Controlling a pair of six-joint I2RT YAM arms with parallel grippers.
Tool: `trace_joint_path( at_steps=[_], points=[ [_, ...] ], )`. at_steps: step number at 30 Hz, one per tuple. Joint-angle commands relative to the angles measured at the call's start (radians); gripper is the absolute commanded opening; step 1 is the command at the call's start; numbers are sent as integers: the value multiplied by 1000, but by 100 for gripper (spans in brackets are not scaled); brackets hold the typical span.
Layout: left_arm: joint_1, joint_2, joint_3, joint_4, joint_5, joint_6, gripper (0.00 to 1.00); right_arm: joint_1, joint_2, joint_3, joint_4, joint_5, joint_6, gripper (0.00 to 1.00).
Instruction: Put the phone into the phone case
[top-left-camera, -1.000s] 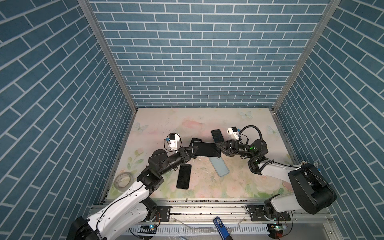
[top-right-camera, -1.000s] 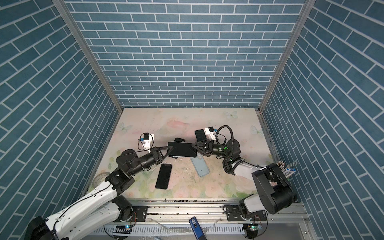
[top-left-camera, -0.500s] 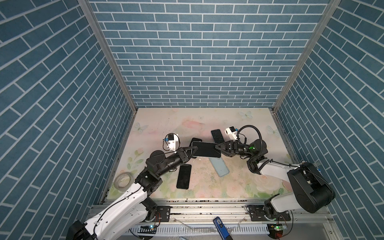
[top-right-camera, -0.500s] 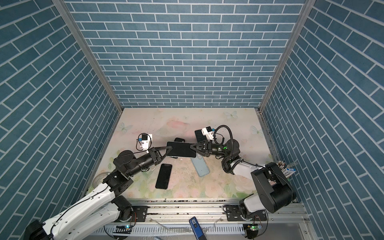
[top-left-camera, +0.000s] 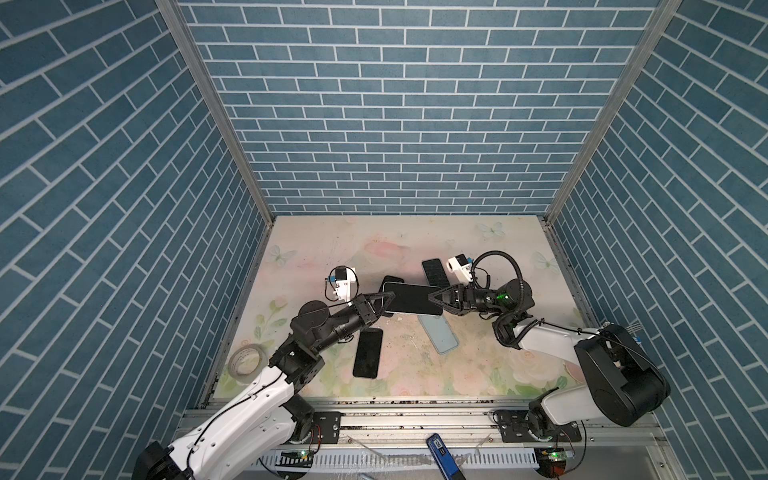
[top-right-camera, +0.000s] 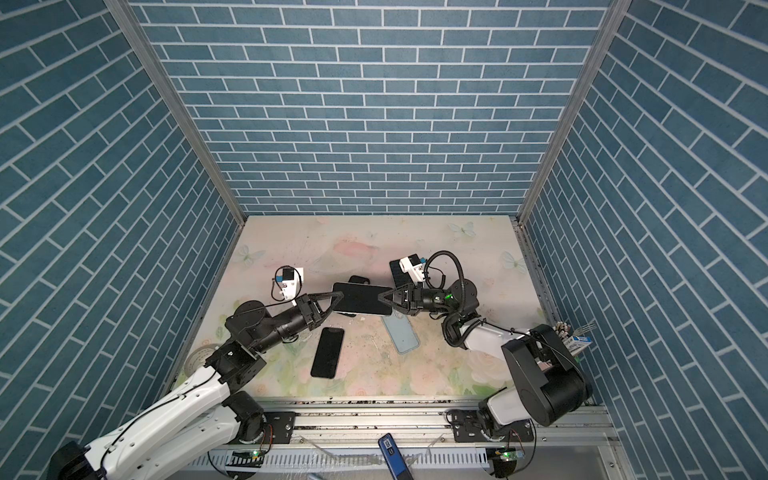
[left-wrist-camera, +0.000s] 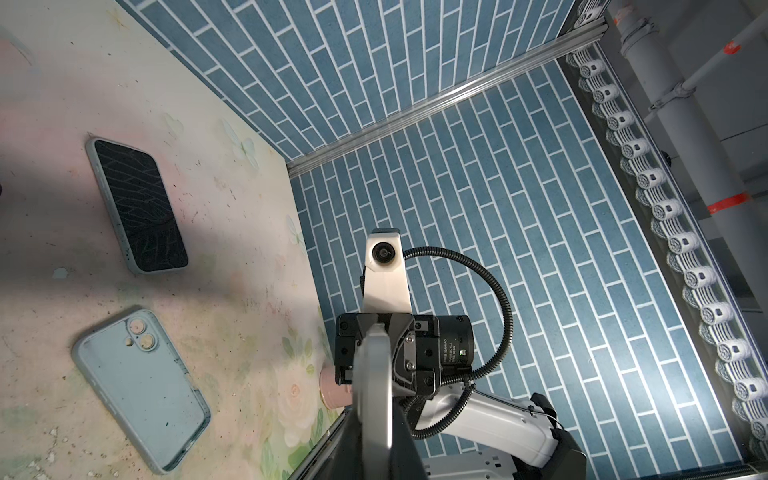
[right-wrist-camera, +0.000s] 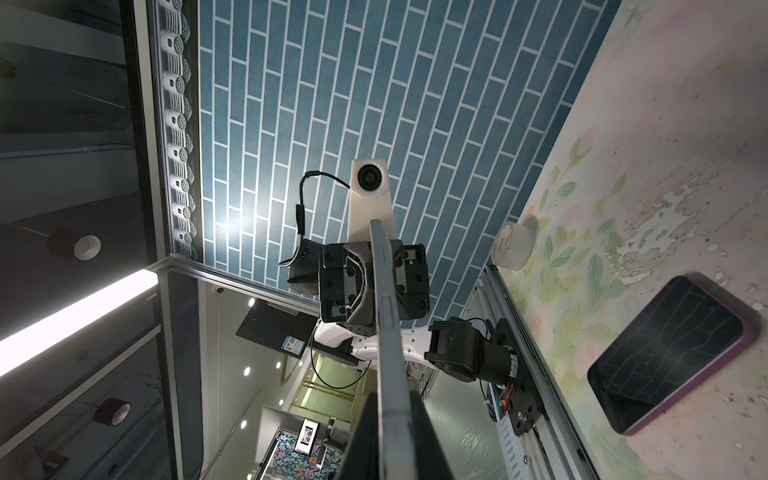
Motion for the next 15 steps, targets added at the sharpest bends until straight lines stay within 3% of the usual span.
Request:
trace_joint_path(
  at_steps=[1,3,12,15],
  points=[
    [7,-3,-2,20,-21,35,0,17,-3,40,58,-40,31,6],
    [7,-5,-3,18,-21,34,4,18,-2,42,58,-40,32,3],
    [8,-30,-9,-20,-37,37,48,13,0,60,52,-51,38,0],
    [9,-42,-11,-54,-38,48,55,-7,-2,70,53,-62,48,0]
  ],
)
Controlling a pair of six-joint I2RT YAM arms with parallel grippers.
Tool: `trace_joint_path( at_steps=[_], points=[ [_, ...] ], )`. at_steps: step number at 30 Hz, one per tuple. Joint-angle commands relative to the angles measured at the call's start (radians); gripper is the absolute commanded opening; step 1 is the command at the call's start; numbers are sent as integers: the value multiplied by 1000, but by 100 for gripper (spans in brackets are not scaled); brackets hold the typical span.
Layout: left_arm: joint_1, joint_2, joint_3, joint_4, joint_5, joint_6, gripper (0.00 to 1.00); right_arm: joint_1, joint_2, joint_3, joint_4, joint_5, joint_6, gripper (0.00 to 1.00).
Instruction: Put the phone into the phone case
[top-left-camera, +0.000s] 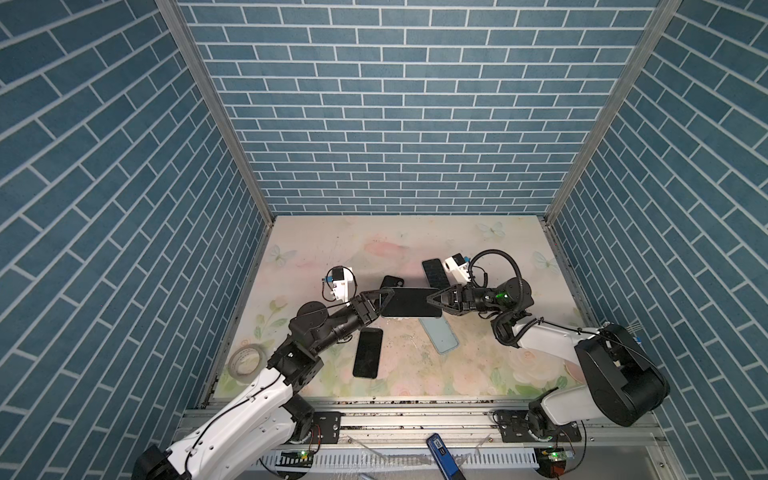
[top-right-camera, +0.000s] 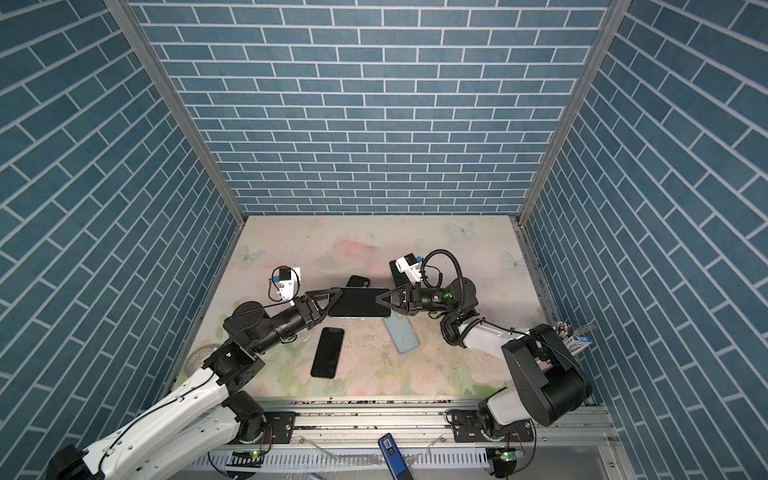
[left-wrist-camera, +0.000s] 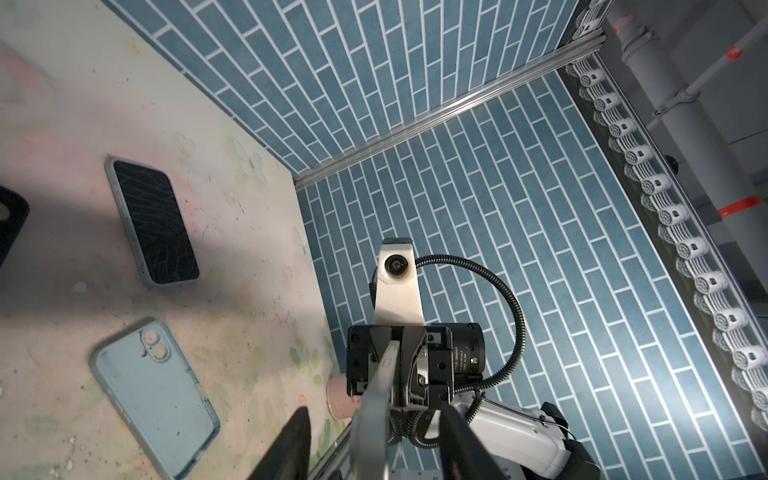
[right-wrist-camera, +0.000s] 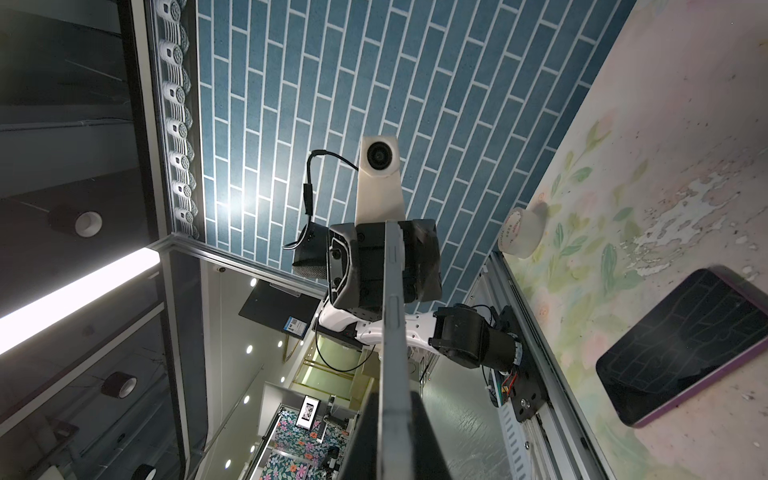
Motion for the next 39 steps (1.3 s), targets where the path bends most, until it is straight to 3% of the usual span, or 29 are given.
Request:
trace_joint_path(
  at_steps=[1,8,16,24,30,39],
  points=[
    [7,-21,-5,-46,-8,32,55,-25,-7,46,57,-23,46,0],
    [5,-1,119,-413,-20,241,53,-238,-62,24,55,-33,96,0],
    [-2,289,311,-624,14,464,47,-481,-59,-64,40,31,100,0],
    [-21,743,621,-784,-27,726,40,-569,-26,-134,34,16,95,0],
    [-61,1062,921,-972,-98,875,37,-615,-61,-135,-116,4,1,0],
    [-103,1317,1153,-1088,-119,946,35,-644,-145,-134,-365,-1,-150,0]
  ],
)
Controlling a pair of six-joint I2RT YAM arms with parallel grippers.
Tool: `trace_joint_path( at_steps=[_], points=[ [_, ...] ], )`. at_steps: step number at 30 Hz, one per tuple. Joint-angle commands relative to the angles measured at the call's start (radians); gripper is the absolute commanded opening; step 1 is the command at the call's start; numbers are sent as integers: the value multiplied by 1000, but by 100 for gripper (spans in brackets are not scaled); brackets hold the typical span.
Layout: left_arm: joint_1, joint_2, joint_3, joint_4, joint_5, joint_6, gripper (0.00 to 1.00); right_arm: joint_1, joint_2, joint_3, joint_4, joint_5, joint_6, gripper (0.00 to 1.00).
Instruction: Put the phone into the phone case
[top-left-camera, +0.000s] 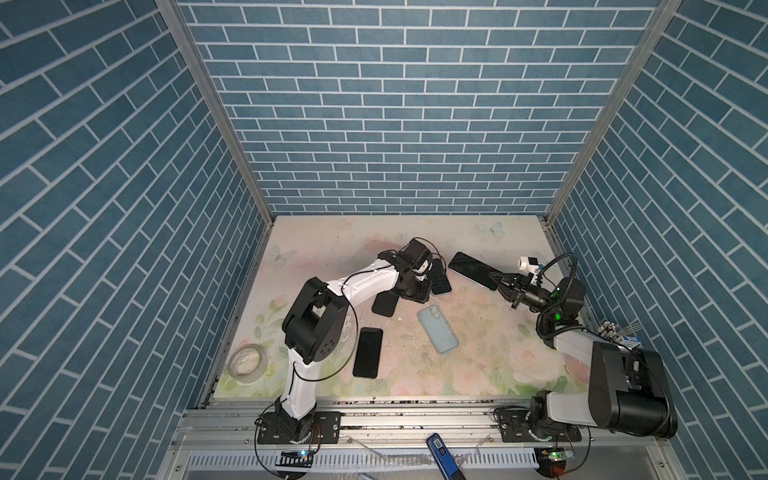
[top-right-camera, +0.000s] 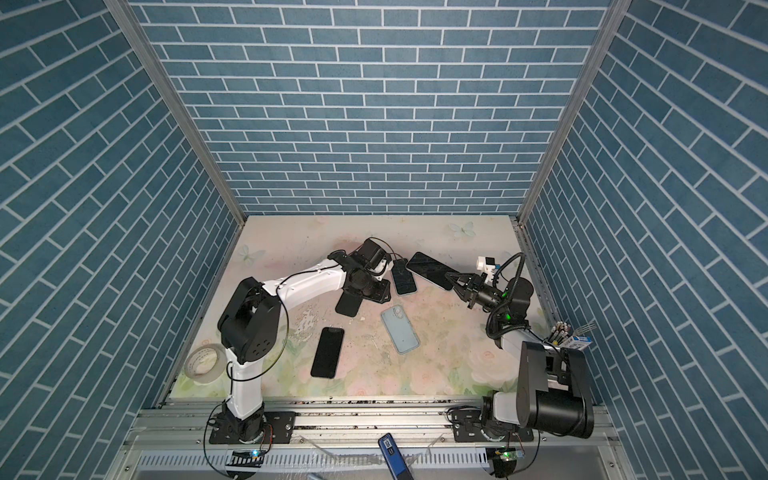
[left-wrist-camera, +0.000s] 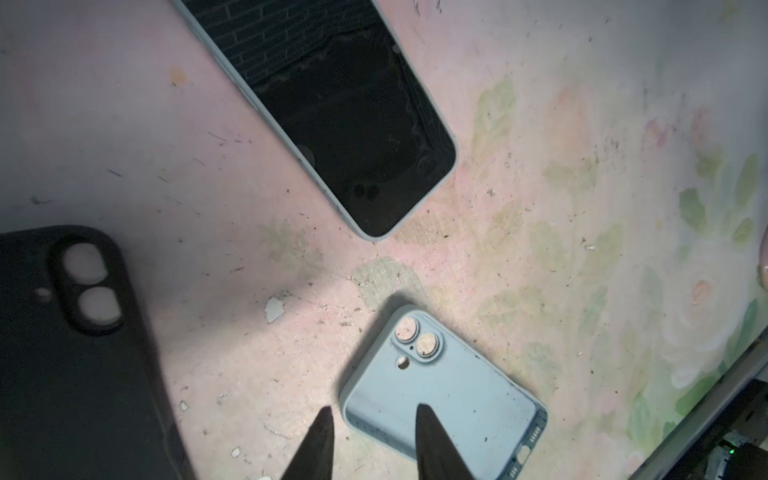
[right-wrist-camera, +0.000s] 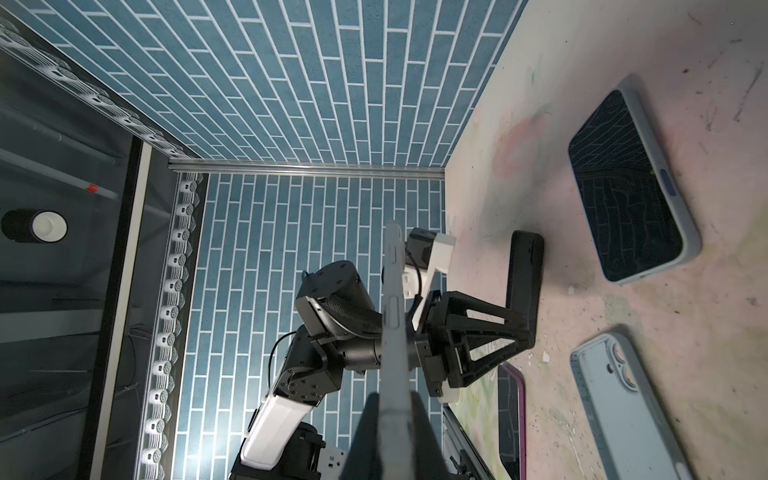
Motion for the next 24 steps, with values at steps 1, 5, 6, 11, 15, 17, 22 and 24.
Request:
trace_joint_path(
  at_steps=[1,5,6,11,15,17,22,24],
  points=[
    [-18,45,57,-90,-16,54,35,-8,-44,7,-65,-12,-90,0],
    [-35,88,87,-107,-26,60,34,-12,-39,10,-68,-13,-88,0],
    [-36,94,89,-110,-30,59,34,-12,-39,12,-68,-14,-87,0],
    [-37,118,87,-105,-34,60,31,-13,-39,15,-59,-16,-77,0],
    [-38,148,95,-110,-19,61,28,-13,-41,15,-56,-17,-74,0],
    [-40,157,95,-113,-21,61,27,-13,-42,14,-55,-18,-74,0],
    [-40,170,90,-122,-35,59,25,-16,-52,8,-63,-19,-80,0],
    [-40,170,84,-126,-47,60,23,-18,-58,7,-74,-19,-86,0]
  ],
)
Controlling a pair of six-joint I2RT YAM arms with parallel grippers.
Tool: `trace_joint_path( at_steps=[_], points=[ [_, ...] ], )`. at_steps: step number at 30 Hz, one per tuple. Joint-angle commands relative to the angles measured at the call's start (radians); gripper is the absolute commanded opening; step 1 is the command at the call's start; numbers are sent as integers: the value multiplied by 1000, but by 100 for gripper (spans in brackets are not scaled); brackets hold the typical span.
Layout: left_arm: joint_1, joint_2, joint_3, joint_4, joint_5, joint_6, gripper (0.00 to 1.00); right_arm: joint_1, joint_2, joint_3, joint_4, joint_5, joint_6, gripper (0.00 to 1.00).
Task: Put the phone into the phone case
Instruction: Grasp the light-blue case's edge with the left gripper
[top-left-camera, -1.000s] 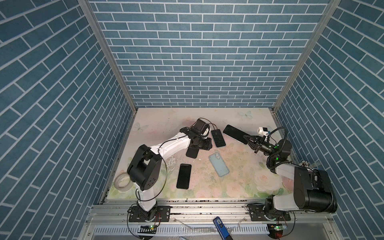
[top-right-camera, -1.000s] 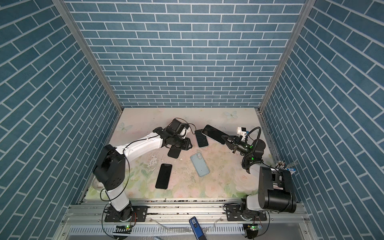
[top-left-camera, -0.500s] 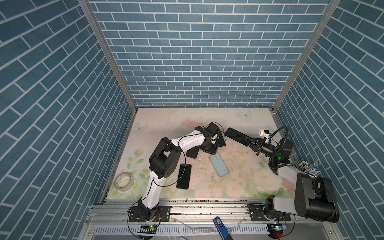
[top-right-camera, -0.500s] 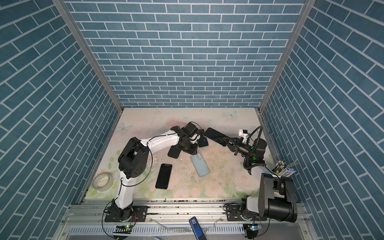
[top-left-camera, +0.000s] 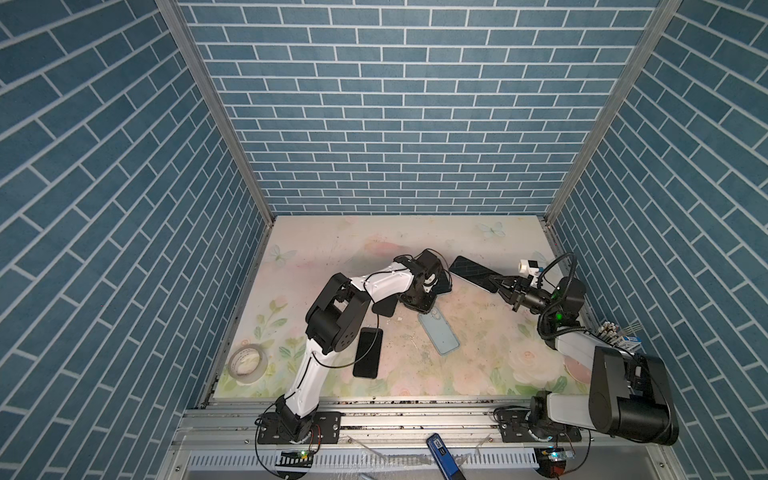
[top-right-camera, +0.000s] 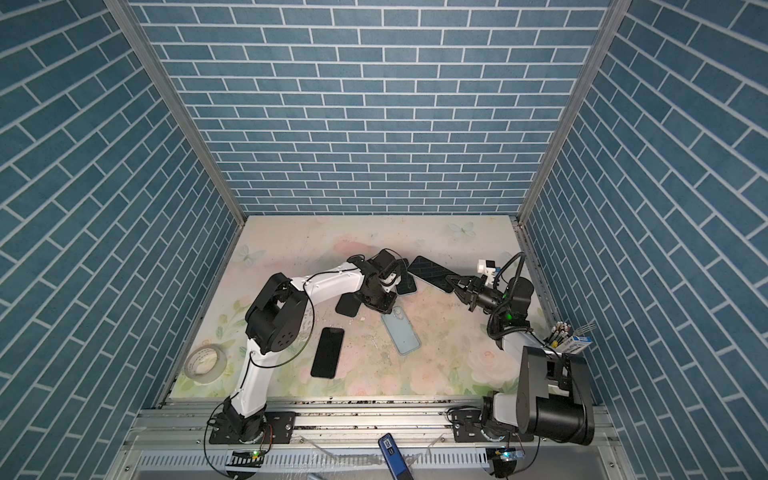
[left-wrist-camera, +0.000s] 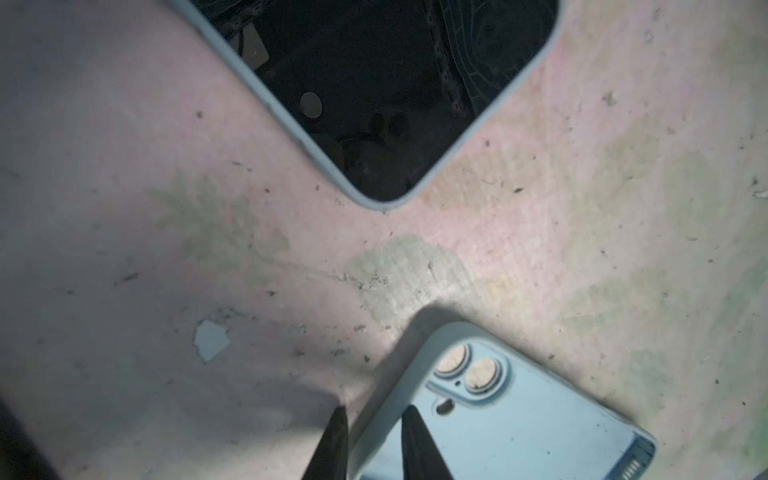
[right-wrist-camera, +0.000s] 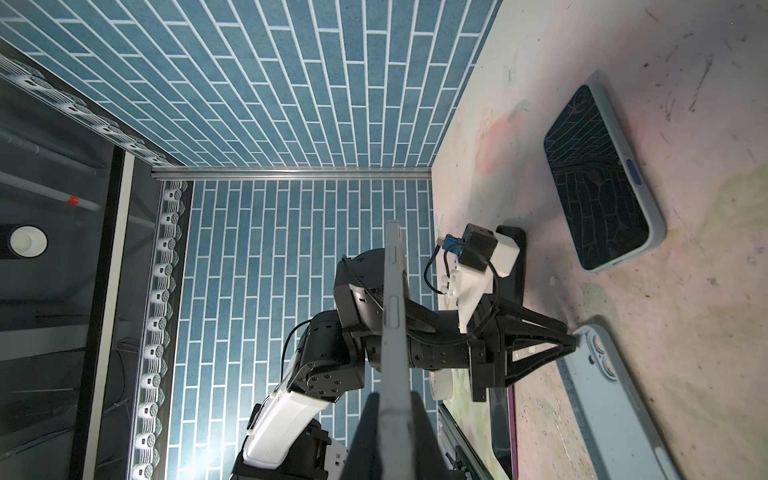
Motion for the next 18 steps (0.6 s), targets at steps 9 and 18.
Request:
trace_joint_path(
  at_steps=[9,18],
  points=[
    [-2,-44,-73,-10,-35,-16,7,-8,-70,7,-47,-16,-81,0],
    [-2,-248,-362,129,-51,-156,4,-5,-150,13,-344,1,-259,0]
  ],
)
